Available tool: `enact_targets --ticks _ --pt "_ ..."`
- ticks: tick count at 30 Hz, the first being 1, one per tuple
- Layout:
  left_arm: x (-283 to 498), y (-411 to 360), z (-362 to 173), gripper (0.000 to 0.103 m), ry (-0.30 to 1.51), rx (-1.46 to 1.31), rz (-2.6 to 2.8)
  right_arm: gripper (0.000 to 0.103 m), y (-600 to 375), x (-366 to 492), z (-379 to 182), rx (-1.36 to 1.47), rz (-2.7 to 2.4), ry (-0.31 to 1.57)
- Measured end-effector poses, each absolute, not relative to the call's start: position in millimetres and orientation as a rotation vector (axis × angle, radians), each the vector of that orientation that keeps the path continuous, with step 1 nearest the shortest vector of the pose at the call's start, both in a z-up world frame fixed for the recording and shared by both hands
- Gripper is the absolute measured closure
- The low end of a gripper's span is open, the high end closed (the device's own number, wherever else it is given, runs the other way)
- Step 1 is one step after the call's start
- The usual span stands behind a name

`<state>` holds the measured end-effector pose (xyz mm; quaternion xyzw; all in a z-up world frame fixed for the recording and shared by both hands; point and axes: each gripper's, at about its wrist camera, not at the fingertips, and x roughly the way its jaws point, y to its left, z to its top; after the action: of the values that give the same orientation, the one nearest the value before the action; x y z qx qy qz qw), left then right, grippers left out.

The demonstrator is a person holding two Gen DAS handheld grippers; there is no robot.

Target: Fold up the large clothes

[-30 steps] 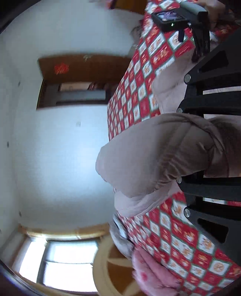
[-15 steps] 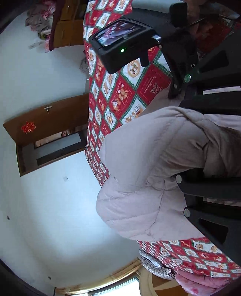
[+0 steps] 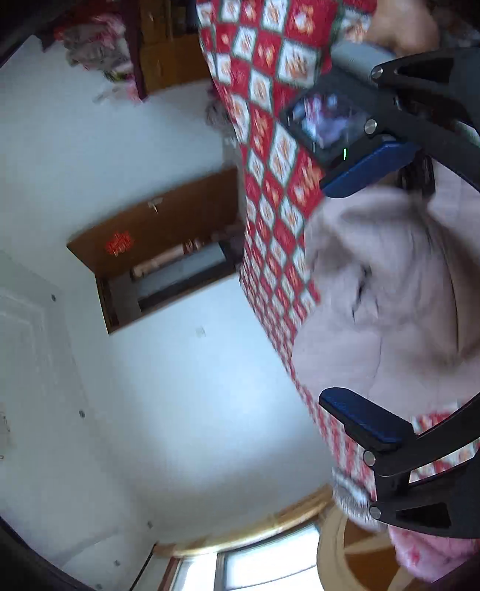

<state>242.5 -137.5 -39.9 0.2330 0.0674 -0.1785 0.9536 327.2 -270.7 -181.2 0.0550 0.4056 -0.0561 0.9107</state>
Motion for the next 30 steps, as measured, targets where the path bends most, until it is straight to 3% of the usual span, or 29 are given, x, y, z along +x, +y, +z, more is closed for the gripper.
enact_targets --ticks 13,21,28,30 --pt "369 -61 -68 0.001 0.292 0.38 -0.05 0.0 -268 327 -183 0.106 -0.112 0.829" --pt "378 -106 -104 0.001 0.358 0.401 -0.248 0.001 -288 315 -166 0.18 -0.161 0.744" --pt "378 -130 -117 0.001 0.371 0.457 -0.313 0.016 -342 308 -147 0.294 -0.335 0.706" --pt "380 -134 -120 0.001 0.39 0.456 -0.342 0.017 -353 301 -136 0.334 -0.373 0.658"
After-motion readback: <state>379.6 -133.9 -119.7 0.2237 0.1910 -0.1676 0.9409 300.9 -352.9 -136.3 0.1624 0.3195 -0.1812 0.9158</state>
